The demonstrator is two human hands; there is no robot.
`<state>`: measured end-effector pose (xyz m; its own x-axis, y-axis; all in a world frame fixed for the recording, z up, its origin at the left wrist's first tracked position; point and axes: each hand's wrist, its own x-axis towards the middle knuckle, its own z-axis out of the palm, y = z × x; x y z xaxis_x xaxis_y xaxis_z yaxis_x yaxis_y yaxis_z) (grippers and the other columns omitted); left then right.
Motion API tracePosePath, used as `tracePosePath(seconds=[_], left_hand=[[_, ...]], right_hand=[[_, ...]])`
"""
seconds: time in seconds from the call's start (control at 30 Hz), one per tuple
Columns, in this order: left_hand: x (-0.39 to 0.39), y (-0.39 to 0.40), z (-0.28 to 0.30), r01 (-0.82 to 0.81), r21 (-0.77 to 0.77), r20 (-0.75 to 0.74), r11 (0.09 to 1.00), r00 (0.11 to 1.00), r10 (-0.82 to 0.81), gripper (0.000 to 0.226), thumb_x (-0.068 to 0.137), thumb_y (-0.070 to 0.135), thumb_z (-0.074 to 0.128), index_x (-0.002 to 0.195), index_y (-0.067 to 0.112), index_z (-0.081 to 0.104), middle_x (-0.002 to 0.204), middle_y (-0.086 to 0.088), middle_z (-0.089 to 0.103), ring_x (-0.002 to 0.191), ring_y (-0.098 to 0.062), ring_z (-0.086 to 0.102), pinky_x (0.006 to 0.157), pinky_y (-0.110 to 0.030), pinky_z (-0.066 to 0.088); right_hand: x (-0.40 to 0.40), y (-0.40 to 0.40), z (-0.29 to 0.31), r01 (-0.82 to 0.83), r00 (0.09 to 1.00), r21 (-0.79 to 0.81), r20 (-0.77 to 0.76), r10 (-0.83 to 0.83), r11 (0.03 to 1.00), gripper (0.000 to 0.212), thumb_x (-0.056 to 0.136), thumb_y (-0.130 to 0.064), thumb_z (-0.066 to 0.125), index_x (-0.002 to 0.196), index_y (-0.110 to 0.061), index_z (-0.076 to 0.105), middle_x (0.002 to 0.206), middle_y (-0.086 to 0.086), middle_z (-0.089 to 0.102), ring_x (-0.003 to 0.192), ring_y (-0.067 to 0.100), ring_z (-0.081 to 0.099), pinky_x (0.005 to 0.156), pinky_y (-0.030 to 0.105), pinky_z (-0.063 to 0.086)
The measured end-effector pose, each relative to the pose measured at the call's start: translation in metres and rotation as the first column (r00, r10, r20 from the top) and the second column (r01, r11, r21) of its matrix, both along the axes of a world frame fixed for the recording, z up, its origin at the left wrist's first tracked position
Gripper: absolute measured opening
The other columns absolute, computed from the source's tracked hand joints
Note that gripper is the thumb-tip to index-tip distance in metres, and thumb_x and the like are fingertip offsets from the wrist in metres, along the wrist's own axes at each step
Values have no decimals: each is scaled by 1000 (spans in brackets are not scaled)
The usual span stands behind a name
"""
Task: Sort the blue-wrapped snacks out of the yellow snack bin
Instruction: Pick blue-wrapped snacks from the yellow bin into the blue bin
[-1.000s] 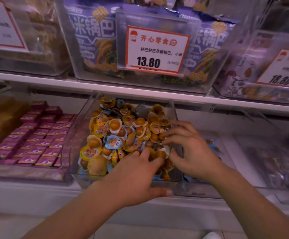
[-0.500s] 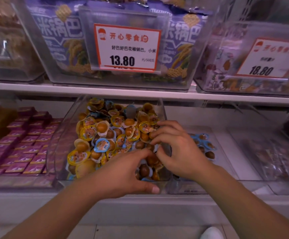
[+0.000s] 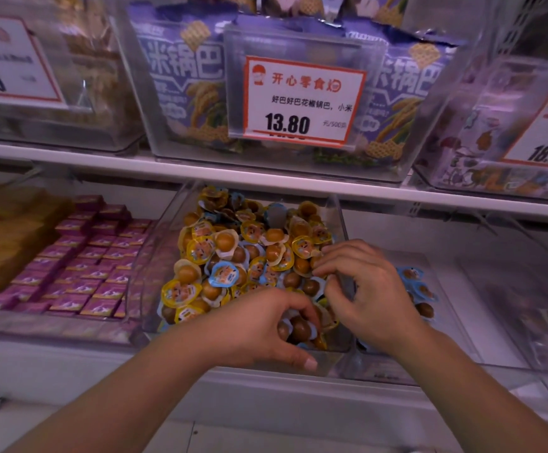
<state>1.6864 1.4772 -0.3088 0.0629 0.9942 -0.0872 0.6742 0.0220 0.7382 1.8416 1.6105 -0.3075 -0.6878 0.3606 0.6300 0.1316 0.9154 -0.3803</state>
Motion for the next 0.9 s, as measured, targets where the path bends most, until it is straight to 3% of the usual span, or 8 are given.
tracePosePath(seconds=[0.27, 0.37, 0.43, 0.53, 0.6, 0.77, 0.83, 0.9], left_hand=[[-8, -3, 11, -263, 96, 405, 960, 891, 204, 34, 69, 29, 87, 97, 22, 69, 88, 8, 73, 78, -6, 70, 65, -18, 54], [-11, 1, 15, -597, 58, 732, 801, 570, 372, 33, 67, 34, 81, 95, 19, 71, 81, -1, 72, 68, -18, 67, 58, -22, 53], [-10, 3, 19, -677, -68, 877, 733, 310, 368, 27, 67, 34, 79, 90, 20, 75, 79, -9, 69, 64, -20, 59, 54, -24, 50], [-6, 6, 19, -669, -213, 916, 712, 116, 383, 11, 79, 25, 76, 88, 19, 76, 76, -12, 69, 62, -21, 60, 54, -27, 51], [-5, 6, 14, -714, -165, 871, 680, 218, 440, 6, 85, 21, 73, 91, 19, 74, 73, -9, 68, 64, -22, 60, 62, -29, 49], [-5, -2, 8, -617, 367, 389, 697, 782, 487, 34, 86, 49, 68, 119, 42, 61, 107, 24, 66, 98, 8, 63, 81, -12, 50], [-6, -4, 8, -502, 416, 218, 758, 865, 453, 59, 74, 64, 66, 130, 50, 51, 118, 29, 60, 112, 11, 55, 93, -13, 46], [-11, -5, 9, -450, 410, 212, 793, 893, 397, 84, 62, 67, 76, 137, 54, 42, 127, 28, 55, 119, 10, 51, 98, -17, 46]], right_hand=[[-2, -9, 13, 20, 987, -22, -161, -23, 1000, 19, 84, -12, 57, 87, -12, 76, 91, -3, 72, 97, 14, 65, 84, 39, 52], [-8, -28, 26, 42, 954, -329, -267, -136, 943, 20, 89, -21, 55, 99, -28, 72, 96, -11, 70, 92, 8, 66, 77, 21, 52], [-24, -48, 30, -31, 918, -689, -307, -253, 724, 21, 88, -28, 58, 103, -35, 71, 101, -8, 73, 93, 9, 69, 75, 21, 55], [-49, -70, 29, -195, 945, -980, -196, -263, 31, 25, 94, -33, 56, 101, -22, 77, 94, 7, 77, 76, 20, 73, 55, 33, 55], [-56, -75, 30, -231, 962, -948, -189, -197, -219, 41, 96, -40, 48, 96, -13, 79, 89, 14, 76, 63, 22, 72, 51, 32, 54], [-60, -69, 25, -305, 942, -852, -203, -269, -425, 53, 98, -52, 43, 115, -11, 71, 105, 20, 73, 81, 33, 74, 59, 36, 57], [-63, -71, 25, -302, 944, -826, -189, -269, -477, 53, 98, -51, 42, 120, -11, 68, 110, 20, 72, 95, 36, 72, 72, 41, 58], [-66, -72, 25, -330, 937, -803, -218, -272, -497, 52, 98, -49, 43, 121, -9, 68, 112, 21, 72, 96, 36, 72, 74, 41, 58]])
